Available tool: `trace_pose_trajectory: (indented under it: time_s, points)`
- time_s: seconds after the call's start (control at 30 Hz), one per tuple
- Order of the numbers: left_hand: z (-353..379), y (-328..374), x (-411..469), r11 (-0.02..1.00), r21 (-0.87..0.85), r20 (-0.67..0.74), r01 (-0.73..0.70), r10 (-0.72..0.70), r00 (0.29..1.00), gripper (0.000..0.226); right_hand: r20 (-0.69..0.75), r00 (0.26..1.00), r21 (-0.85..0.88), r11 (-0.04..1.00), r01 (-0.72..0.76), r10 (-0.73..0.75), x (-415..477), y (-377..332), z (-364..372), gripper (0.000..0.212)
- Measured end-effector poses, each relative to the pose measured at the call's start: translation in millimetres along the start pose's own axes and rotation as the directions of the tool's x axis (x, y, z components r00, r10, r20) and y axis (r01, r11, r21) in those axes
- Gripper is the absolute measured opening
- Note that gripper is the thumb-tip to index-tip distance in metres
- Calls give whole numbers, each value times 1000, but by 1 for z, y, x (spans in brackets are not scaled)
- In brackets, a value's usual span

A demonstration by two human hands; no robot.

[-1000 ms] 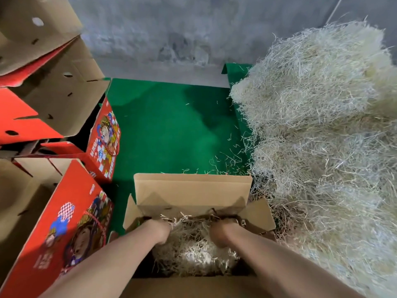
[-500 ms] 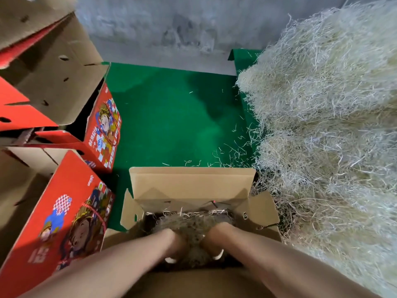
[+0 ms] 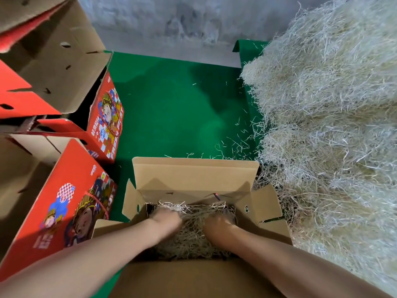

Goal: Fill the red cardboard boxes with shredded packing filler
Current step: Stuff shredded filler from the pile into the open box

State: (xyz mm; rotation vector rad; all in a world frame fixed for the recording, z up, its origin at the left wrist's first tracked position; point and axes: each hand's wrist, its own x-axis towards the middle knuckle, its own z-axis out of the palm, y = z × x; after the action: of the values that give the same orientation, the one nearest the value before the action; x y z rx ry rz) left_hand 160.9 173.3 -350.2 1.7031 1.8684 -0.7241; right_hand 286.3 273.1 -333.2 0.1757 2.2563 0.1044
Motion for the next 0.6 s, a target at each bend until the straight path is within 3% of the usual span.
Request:
trace_pose_trajectory:
  time_s: [0.1, 0.2, 0.27, 0.37, 0.47, 0.6]
  points:
    - [22, -2, -2, 979, 202, 184, 35, -73, 980, 52, 164, 986, -32, 999, 36, -31, 5, 2, 19, 52]
    - [35, -9, -4, 977, 212, 348, -27, -49, 936, 47, 303, 929, 72, 977, 201, -213, -1, 1, 19, 34]
    - [26, -10, -7, 989, 138, 358, -58, 5, 934, 42, 214, 955, 97, 977, 189, -206, -1, 1, 11, 29]
    - [4, -7, -6, 999, -26, 104, -23, 25, 994, 34, -9, 992, 91, 988, 127, -127, -2, -2, -13, 25]
    - [-8, 0, -11, 999, 36, -48, -28, 30, 998, 30, -214, 958, 149, 963, 223, -189, 1, -12, -27, 26]
    - [16, 9, -16, 976, 145, 196, -163, 133, 972, 33, -123, 941, 124, 936, 329, -314, 15, -23, -20, 63]
